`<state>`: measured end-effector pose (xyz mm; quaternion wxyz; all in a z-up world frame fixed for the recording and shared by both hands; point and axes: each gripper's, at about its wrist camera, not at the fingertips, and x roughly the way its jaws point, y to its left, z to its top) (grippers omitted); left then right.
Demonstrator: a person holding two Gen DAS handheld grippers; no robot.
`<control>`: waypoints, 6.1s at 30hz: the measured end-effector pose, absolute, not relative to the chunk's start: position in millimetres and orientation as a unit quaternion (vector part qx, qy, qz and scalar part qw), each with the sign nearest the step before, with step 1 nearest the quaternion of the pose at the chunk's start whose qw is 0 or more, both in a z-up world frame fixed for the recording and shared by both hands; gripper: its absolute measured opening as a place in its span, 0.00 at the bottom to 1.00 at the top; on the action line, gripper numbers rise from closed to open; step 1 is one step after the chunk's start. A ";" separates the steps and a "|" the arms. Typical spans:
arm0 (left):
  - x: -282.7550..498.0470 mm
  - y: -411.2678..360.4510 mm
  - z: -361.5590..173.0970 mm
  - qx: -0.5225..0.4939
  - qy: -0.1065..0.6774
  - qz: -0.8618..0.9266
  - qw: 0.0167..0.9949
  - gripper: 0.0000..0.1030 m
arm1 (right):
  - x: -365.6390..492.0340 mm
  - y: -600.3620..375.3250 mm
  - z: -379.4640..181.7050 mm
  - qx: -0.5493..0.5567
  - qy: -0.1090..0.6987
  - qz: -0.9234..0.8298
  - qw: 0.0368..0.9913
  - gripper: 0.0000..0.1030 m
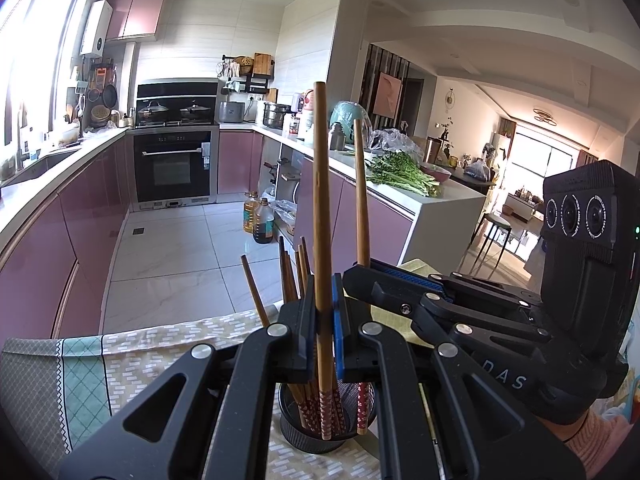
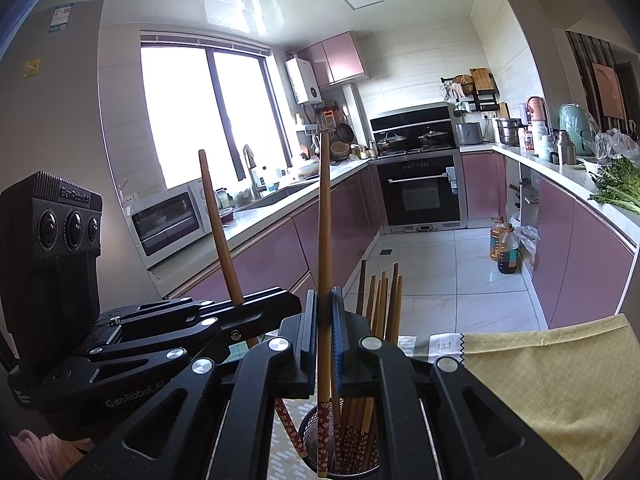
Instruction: Organize utensils
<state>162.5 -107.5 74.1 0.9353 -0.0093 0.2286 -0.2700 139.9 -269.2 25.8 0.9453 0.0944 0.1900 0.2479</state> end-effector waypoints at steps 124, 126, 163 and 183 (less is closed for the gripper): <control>77.3 -8.5 16.0 0.007 0.189 -0.061 0.980 0.94 | 57.2 -262.7 -35.5 0.009 0.160 0.148 0.976 0.93; 68.5 -5.1 19.2 0.010 0.180 -0.054 0.982 0.94 | 51.3 -260.3 -33.8 0.007 0.151 0.144 0.978 0.93; 11.4 1.1 43.9 0.007 0.113 -0.025 0.993 0.94 | 17.1 -245.8 -28.0 0.009 0.114 0.146 0.983 0.93; 9.8 1.9 46.0 0.010 0.107 -0.022 0.994 0.94 | 17.4 -249.5 -25.4 0.016 0.109 0.144 0.984 0.93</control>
